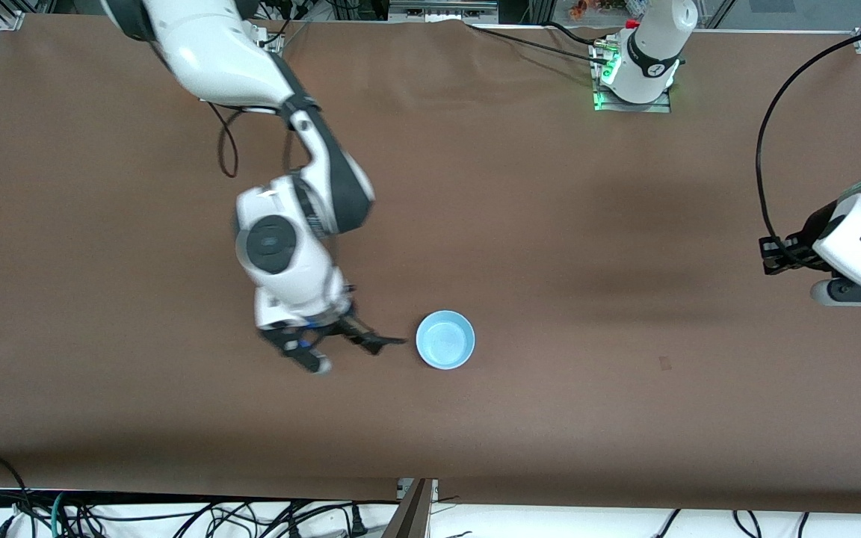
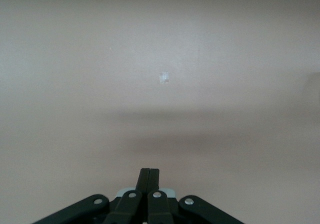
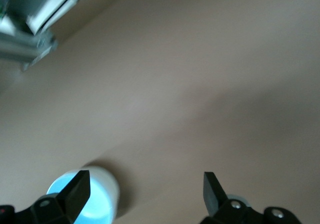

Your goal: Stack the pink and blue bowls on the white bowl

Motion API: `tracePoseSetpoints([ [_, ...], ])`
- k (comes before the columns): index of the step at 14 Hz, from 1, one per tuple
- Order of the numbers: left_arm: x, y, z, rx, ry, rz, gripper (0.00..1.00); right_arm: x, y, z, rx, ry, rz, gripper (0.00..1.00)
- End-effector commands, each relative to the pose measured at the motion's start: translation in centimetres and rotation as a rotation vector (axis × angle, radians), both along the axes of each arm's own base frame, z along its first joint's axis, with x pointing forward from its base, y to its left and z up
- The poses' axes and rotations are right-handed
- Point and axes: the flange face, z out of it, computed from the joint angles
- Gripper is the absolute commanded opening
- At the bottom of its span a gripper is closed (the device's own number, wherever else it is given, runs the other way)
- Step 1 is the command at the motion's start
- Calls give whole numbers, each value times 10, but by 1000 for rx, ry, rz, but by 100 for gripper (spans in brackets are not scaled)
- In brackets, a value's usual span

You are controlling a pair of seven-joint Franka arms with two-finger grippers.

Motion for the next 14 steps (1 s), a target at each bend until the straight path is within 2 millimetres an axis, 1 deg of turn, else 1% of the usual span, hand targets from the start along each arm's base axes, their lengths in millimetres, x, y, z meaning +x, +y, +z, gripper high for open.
tracePoseSetpoints([
  [1,-17,10,9,-15,-6,-3,2,4,-77,43,-13,77,83,100],
  [2,-18,10,3,-14,6,-3,2,2,-112,59,1,110,111,100],
  [3,-18,8,2,-22,5,-4,2,-5,-147,78,21,126,132,100],
  [4,-17,7,2,-36,-3,-1,2,-18,-178,93,32,143,163,100],
  [5,-17,6,1,-39,-4,-2,2,-34,-203,108,43,149,181,100],
  [6,-16,6,1,-44,-6,-1,2,-49,-230,118,43,153,185,100],
  [8,-15,-2,1,-44,-13,-12,2,-83,-274,140,54,156,222,100],
  [9,-15,-4,1,-45,-12,-17,5,-100,-293,148,65,159,238,100],
  [10,-15,-6,1,-47,-11,-19,5,-115,-305,161,51,165,262,100],
  [11,-15,-13,-2,-49,-7,-31,5,-126,-317,171,24,185,269,100],
  [13,-14,-14,-1,-50,-10,-30,6,-146,-328,187,0,188,288,100],
  [14,-15,-10,2,-47,-15,-21,9,-155,-329,190,-19,187,303,100],
])
